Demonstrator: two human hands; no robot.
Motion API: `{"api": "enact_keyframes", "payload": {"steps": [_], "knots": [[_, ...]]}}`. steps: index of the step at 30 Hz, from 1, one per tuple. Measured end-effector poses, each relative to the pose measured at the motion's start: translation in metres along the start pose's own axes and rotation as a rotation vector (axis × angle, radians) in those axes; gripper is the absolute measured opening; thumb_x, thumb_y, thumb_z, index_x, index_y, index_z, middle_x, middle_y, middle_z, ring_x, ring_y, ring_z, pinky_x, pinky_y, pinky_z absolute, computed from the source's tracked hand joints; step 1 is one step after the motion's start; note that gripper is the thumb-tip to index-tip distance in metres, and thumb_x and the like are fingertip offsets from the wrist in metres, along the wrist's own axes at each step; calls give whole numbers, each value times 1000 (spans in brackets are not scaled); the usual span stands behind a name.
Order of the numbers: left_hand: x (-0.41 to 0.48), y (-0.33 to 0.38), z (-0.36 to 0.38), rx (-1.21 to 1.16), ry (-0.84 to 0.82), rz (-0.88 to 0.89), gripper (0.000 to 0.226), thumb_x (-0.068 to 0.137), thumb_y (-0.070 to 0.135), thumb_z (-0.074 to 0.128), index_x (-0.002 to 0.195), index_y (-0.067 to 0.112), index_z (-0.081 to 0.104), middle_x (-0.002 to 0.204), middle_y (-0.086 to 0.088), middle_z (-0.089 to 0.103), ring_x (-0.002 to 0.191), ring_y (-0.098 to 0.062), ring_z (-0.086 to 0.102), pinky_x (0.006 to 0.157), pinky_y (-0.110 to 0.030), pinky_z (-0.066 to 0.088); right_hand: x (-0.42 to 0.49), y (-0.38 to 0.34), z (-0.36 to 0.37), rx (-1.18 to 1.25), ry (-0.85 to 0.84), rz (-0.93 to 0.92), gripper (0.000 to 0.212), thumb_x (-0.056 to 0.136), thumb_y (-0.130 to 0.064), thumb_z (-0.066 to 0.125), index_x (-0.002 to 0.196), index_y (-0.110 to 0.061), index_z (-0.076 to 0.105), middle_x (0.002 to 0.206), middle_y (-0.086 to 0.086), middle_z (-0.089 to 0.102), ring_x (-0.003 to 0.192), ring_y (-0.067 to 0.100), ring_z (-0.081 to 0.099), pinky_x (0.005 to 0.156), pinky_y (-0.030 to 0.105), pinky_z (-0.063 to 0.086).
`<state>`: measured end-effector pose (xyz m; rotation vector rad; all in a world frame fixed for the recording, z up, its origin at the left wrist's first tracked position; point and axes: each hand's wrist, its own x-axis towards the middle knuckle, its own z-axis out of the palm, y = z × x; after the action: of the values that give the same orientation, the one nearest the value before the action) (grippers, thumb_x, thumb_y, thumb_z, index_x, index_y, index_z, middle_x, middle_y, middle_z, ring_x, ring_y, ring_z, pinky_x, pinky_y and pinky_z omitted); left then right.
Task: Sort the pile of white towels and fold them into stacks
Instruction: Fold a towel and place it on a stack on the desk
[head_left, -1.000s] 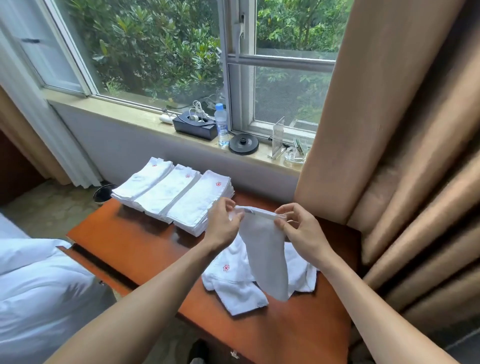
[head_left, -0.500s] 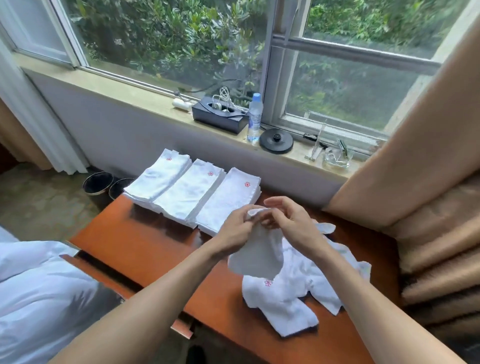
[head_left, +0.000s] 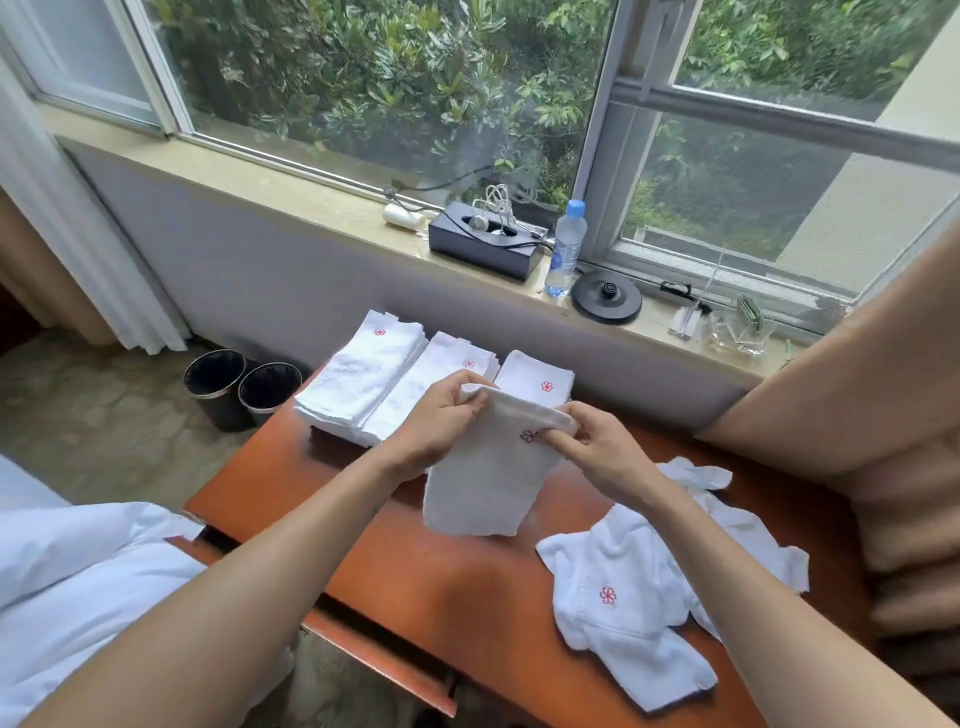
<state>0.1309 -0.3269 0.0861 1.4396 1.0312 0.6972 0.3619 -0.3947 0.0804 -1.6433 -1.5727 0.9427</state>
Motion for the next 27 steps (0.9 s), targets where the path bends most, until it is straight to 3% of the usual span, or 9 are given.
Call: {"api": "enact_keyframes", "payload": {"steps": [2,4,10,14,17,21,24,27], "knots": [[0,-3,-11,15,28,1,15,109,20,50,110,22,65,90,-9,72,78,-20,64,73,-36,47,7,-1,14,97,7,4,4,100,-20,68,99,-17,71,89,3,74,76,17,66,73,38,56],[-1,-3,-19,71,71,12,16,108,22,51,107,29,65,91,-8,76,78,-17,67,72,-35,50,14,-1,25,173,10,-12,8,103,-18,64,99,-15,71,91,3,75,77,18,69,70,33,59],[1,7,-53,104,289,49,28,105,17,57,95,37,74,88,16,73,75,-2,66,66,-19,51,47,-21,43,284,-81,-25,15,106,-15,57,107,-9,71,100,4,77,89,19,75,80,31,62],[3,6,-87,134,315,43,24,103,15,61,96,32,78,93,9,70,76,-8,63,72,-28,51,55,-38,66,367,-141,17,12,101,-6,63,106,-7,74,97,6,79,91,18,75,80,26,61],[15,7,-121,113,309,49,20,103,14,62,100,25,78,90,3,68,73,-10,60,68,-26,49,78,-60,78,389,-86,42,11,97,-4,69,105,-7,76,98,13,79,84,14,74,78,23,61],[35,-5,-161,11,276,52,17,100,11,65,103,18,80,83,14,72,72,-2,63,64,-12,46,104,-79,106,450,12,89,13,93,0,73,104,-5,76,91,8,80,80,12,76,73,19,59],[55,-12,-195,-47,252,38,14,96,9,71,108,10,79,95,5,75,83,-6,66,74,-17,50,119,-94,128,413,99,125,16,92,-2,75,108,-1,75,92,8,81,84,17,76,75,20,59],[73,-14,-218,-74,185,69,17,93,6,74,109,4,77,94,3,76,85,-9,67,80,-22,54,127,-105,137,349,206,123,13,93,-10,76,106,-7,76,93,7,81,86,14,74,78,26,60]]}}
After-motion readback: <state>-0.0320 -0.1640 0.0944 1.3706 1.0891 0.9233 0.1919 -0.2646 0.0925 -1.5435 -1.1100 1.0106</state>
